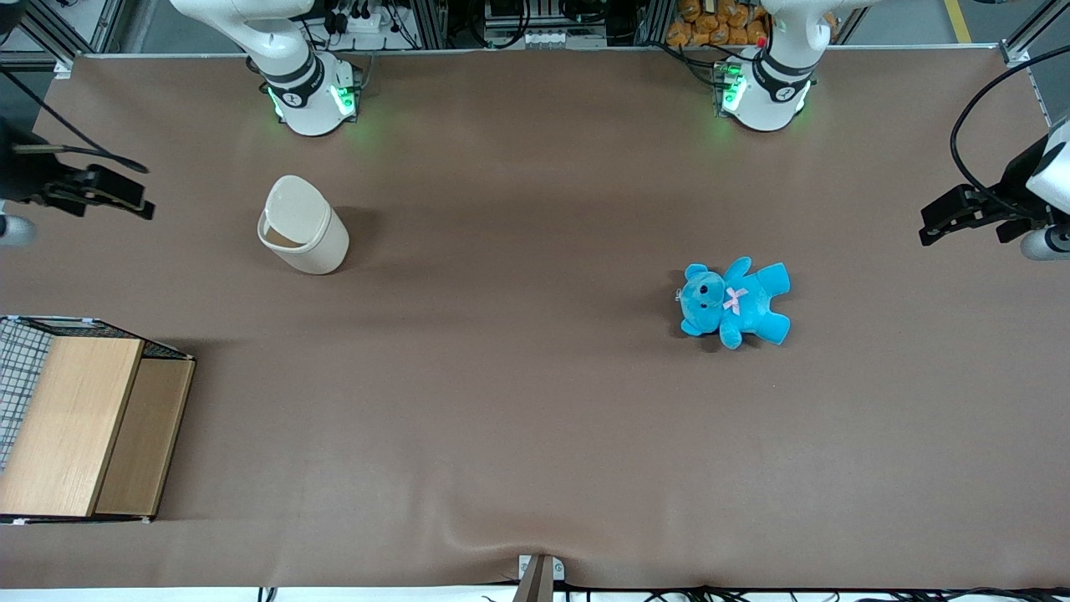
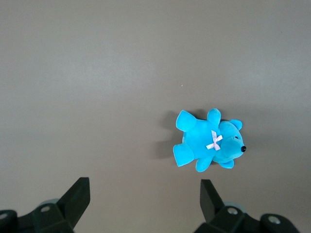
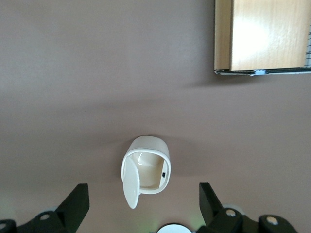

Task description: Open trash can with right arm

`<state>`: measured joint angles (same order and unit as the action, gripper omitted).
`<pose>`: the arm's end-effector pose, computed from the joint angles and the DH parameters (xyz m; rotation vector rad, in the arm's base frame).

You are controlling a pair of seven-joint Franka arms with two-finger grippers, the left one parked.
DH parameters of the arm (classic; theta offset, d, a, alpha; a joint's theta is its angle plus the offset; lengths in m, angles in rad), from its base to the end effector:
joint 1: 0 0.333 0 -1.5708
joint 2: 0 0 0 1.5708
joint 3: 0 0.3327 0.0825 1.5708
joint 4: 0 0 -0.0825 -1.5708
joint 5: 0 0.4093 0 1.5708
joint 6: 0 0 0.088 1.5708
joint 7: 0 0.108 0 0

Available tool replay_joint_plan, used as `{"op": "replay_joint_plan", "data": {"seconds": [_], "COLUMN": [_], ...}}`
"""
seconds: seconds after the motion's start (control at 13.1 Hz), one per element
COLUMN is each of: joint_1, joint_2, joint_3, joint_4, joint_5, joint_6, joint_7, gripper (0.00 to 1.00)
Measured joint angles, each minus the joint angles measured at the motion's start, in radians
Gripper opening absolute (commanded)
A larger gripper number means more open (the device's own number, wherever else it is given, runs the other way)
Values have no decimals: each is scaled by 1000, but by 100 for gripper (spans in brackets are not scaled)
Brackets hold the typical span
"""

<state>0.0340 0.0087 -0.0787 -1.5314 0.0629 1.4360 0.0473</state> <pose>0.5680 -0.0177 0.6437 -3.0726 0.1335 0.1603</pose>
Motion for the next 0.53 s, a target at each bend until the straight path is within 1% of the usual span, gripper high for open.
{"op": "replay_joint_plan", "data": {"seconds": [0.08,0.31,0.53], "joint_1": [-1,0,-1], "joint_2": [0,0,2], "joint_3": [-4,-6,-30], "joint_4": [9,24,24], "joint_5": [-4,-42,-42], "joint_6": [0,0,0], "joint_7": [-2,-2,-36], "gripper": [100,100,100]}}
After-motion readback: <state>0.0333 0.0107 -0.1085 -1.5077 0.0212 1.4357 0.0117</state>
